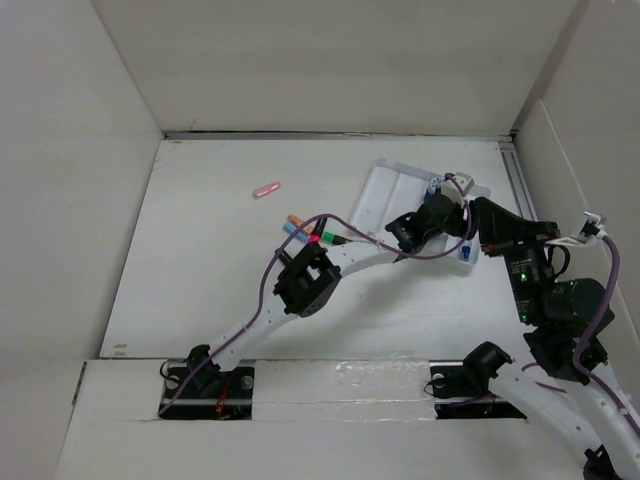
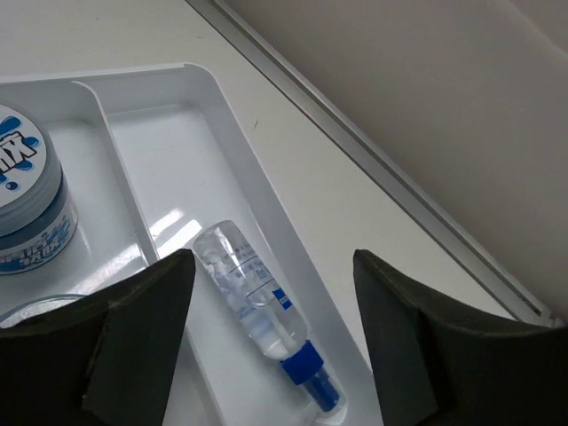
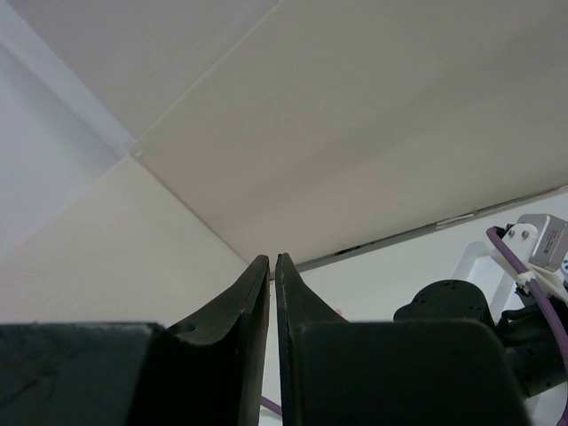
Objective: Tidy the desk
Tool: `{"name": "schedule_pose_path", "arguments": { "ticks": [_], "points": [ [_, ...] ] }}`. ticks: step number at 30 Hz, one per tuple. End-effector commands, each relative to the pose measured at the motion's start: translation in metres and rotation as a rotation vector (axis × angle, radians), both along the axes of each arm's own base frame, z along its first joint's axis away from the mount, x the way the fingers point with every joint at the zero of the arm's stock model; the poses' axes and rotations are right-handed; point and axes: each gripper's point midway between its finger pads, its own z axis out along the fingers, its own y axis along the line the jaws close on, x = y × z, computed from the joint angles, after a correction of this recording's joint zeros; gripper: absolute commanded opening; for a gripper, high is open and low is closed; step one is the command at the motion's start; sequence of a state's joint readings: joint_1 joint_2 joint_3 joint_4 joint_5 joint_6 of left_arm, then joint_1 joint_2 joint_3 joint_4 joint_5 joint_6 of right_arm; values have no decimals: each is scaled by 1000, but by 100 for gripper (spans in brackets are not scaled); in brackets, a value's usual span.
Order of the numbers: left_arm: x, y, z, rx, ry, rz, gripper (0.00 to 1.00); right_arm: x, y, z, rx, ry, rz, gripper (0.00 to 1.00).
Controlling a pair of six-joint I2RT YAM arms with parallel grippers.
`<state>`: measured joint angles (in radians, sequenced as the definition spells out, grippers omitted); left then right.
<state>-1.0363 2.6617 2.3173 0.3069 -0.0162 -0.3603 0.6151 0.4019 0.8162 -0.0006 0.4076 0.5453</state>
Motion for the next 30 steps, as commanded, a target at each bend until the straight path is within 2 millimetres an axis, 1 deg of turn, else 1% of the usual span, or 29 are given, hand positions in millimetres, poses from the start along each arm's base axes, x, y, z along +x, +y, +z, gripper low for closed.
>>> {"name": "schedule_pose_path", "arguments": {
  "ticks": [1,2,3,4,6,7,8,9,10,11,12,13,14,15,16,17,18,19,20,21,22,23,24,25,26,27,28,29,30],
  "points": [
    [3,2,67,-122,-78,10,70,-1,1,6,-1,-23,3,13],
    [1,4,84,-144,-93,9,73,-1,2,7,-6,-25,9,14],
    [1,4,84,-145,-94,9,73,-1,3,8,-7,-26,12,14],
    [0,8,100,-169,-106,12,73,0,4,8,-8,-24,14,14],
    [0,14,120,-184,-125,27,70,0,4,8,-11,-23,16,14],
    [-1,18,116,-170,-120,37,65,0,5,8,-10,-25,16,13],
    [-2,30,148,-205,-145,63,62,-1,5,9,-11,-28,18,12],
    [-4,37,156,-218,-151,76,60,-1,5,9,-11,-27,20,10],
    [-10,55,177,-253,-164,103,54,-1,4,8,-12,-27,18,7],
    [-11,81,217,-316,-177,149,48,-1,3,7,-8,-27,13,5],
    [-1,88,190,-274,-159,167,48,0,3,5,-8,-23,10,2],
    [-5,118,201,-300,-134,218,43,0,4,5,-9,-26,11,0],
    [-4,138,203,-307,-122,256,39,4,8,-1,-18,-16,16,0],
    [5,163,205,-321,-110,314,37,6,12,-3,-26,-14,31,0],
    [0,202,199,-322,-74,400,35,9,18,-7,-34,-5,48,0],
    [-1,224,196,-323,-52,450,34,17,26,-14,-52,20,60,0],
    [5,250,187,-308,-29,525,34,23,39,-27,-76,42,103,0],
    [-1,290,169,-261,12,634,32,27,48,-29,-75,44,130,0],
    [-7,306,158,-263,58,685,32,34,59,-39,-94,70,159,0],
    [-8,327,148,-242,81,749,32,46,81,-57,-136,125,220,0],
    [-18,362,125,-166,113,842,34,51,92,-67,-159,155,250,5],
    [-25,373,116,-177,163,885,36,57,100,-76,-177,182,273,8],
    [-32,388,104,-147,193,935,39,66,119,-98,-215,241,322,12],
    [-45,413,87,-63,222,1000,42,70,125,-103,-224,249,336,24],
    [-54,427,75,-13,251,1041,44,73,133,-110,-237,261,352,29],
    [-60,437,66,-19,290,1094,47,77,137,-117,-249,275,361,35],
    [-73,454,51,55,314,1122,50,81,145,-128,-269,305,372,47],
    [-76,461,44,65,336,1141,53,82,149,-134,-277,316,378,52],
    [-81,464,35,68,366,1151,57,84,150,-138,-281,318,378,59]
  ]
}}
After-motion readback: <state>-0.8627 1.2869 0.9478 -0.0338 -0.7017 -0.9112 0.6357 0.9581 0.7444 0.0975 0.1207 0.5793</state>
